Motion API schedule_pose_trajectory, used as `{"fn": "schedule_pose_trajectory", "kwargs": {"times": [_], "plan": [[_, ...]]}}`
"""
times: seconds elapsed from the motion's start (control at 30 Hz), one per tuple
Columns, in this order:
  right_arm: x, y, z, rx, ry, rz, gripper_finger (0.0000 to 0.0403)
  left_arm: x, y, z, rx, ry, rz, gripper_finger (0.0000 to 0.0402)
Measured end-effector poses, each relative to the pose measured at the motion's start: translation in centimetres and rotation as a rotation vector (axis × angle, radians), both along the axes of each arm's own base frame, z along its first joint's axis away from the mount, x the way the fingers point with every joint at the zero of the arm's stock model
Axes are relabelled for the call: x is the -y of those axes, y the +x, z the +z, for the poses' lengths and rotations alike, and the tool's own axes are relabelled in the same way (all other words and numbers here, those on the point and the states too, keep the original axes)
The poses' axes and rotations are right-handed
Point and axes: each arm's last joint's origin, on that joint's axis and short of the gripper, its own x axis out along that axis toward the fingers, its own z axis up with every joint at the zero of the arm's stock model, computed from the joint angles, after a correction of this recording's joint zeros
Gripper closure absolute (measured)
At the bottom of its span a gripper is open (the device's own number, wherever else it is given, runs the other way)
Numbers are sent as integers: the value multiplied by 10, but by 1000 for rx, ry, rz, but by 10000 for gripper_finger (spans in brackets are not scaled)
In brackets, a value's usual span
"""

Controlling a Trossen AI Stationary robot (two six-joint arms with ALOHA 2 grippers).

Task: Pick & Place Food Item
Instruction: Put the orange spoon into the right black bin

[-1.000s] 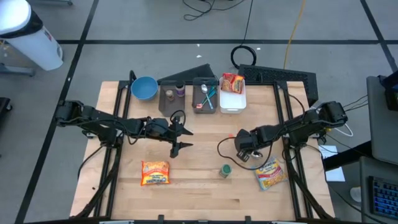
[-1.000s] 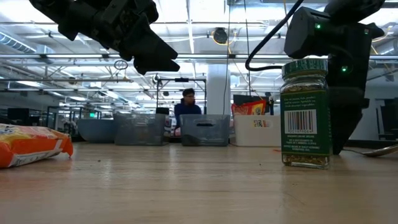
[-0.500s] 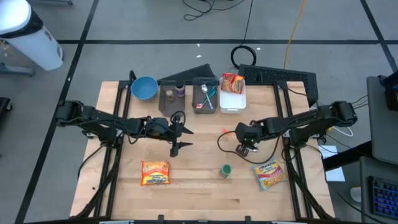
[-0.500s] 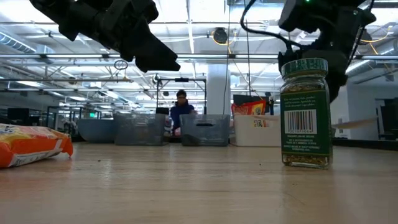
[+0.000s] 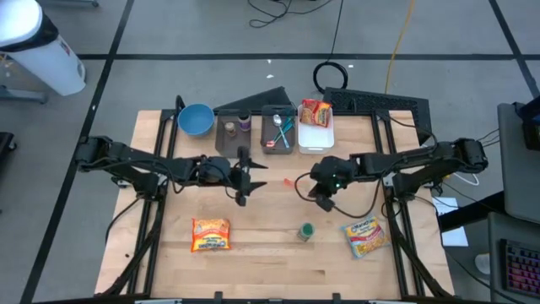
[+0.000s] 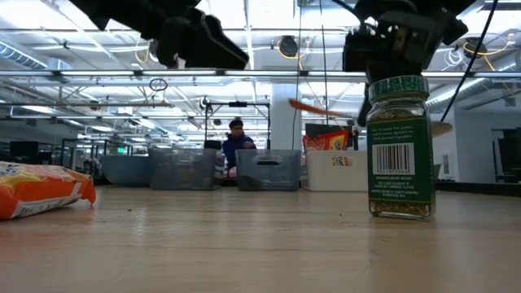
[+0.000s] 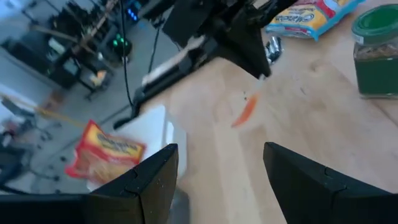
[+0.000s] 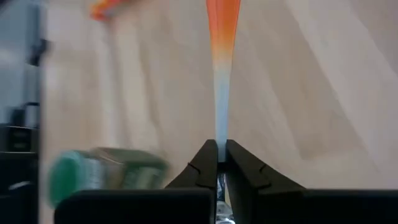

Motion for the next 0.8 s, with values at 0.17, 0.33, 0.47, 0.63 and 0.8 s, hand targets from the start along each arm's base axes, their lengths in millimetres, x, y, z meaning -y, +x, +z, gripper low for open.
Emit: {"fn": "schedule_pose_trajectory", "kwargs": {"times": [0.17, 0.33, 0.47, 0.63, 0.8], "plan": [[-2, 8, 11, 107, 34, 80, 400, 3, 5, 13, 37, -10, -63, 156], [-3, 17, 25, 134, 12, 146, 400, 9, 8, 18, 49, -26, -115, 156], [-4, 25, 35, 147, -6, 194, 400, 19, 16, 13, 22, 15, -160, 156], [-4, 27, 41, 159, -2, 228, 400, 31, 25, 2, -11, 121, -184, 156], [-5, 26, 39, 140, 5, 232, 400, 36, 29, 3, 35, 192, -194, 156]]}}
